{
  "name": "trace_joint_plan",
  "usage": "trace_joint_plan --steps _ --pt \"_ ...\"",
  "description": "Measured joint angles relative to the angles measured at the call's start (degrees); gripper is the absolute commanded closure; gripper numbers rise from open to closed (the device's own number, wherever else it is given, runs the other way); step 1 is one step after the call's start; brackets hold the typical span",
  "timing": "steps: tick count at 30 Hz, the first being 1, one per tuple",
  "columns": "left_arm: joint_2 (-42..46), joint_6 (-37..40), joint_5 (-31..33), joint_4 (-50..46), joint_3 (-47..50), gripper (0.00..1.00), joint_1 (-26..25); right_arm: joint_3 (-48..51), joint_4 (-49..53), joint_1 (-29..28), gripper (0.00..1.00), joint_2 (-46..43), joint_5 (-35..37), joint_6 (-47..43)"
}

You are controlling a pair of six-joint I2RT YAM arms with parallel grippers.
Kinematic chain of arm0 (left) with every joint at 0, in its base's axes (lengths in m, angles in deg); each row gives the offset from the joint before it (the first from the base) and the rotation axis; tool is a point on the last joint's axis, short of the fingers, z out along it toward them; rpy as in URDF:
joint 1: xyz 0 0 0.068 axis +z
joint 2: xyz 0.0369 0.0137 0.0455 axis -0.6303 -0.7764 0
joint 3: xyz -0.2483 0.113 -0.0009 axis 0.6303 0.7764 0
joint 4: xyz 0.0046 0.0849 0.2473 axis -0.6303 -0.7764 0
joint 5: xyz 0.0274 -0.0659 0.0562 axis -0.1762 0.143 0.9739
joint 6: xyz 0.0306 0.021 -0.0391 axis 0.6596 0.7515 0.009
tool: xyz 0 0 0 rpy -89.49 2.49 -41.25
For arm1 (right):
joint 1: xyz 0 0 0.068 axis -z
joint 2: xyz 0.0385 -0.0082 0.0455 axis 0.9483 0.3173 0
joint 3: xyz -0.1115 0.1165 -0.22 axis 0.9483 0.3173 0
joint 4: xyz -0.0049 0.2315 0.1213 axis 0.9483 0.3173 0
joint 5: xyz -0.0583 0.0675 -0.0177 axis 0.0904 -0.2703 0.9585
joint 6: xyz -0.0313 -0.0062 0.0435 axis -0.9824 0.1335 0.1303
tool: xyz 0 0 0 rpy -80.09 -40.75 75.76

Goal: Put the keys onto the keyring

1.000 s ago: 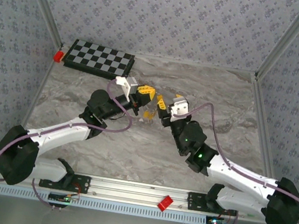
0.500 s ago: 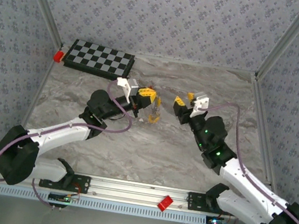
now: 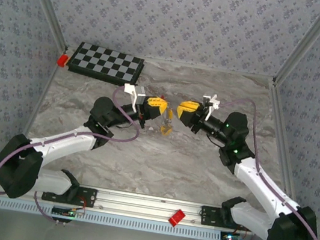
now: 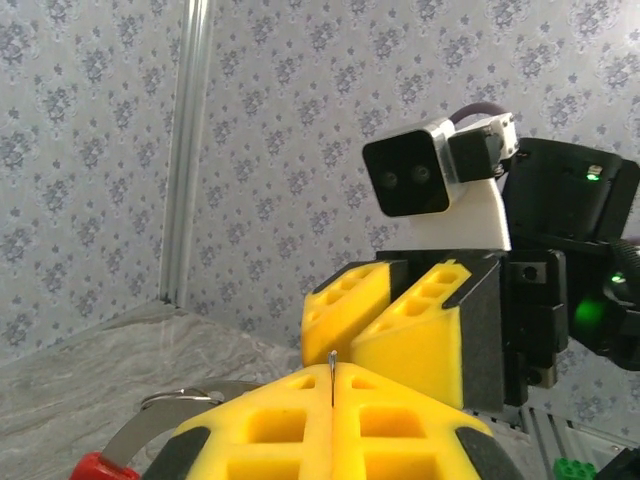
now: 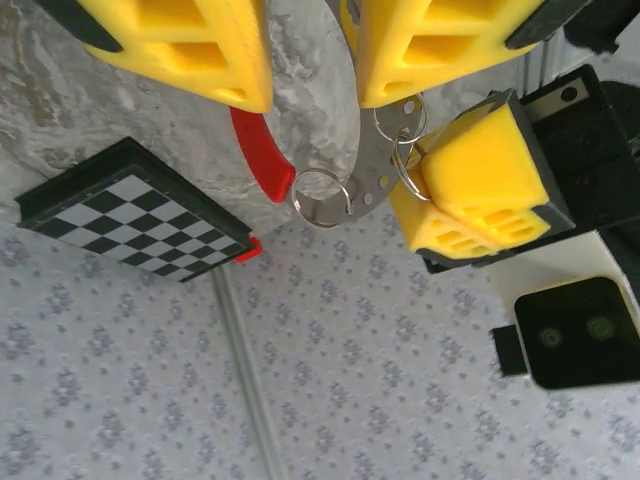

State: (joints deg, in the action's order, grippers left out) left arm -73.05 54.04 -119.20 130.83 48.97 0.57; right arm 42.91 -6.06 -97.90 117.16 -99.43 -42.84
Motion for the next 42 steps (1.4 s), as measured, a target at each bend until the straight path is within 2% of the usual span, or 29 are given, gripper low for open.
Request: trace_joint_plan --steps 8,28,35,42 --pt "0.0 -0.8 -2.3 0.9 0.0 1.00 0.0 -1.8 -2.0 -0.9 0.79 3.4 -4.7 2.4" --pt "-0.9 -1.8 -3.5 3.0 0.0 1.00 0.3 -2.7 -1.7 -2.8 0.79 5.7 -5.4 2.1" --pt "-0.9 -1.8 -3.0 3.6 0.0 1.00 0.3 -2.4 0.9 -2.8 0.77 5.2 -5.3 0.8" --pt "-0.9 -1.8 -2.7 3.6 0.0 1.00 0.3 -1.4 2.6 -0.3 0.71 0.6 -5.2 0.4"
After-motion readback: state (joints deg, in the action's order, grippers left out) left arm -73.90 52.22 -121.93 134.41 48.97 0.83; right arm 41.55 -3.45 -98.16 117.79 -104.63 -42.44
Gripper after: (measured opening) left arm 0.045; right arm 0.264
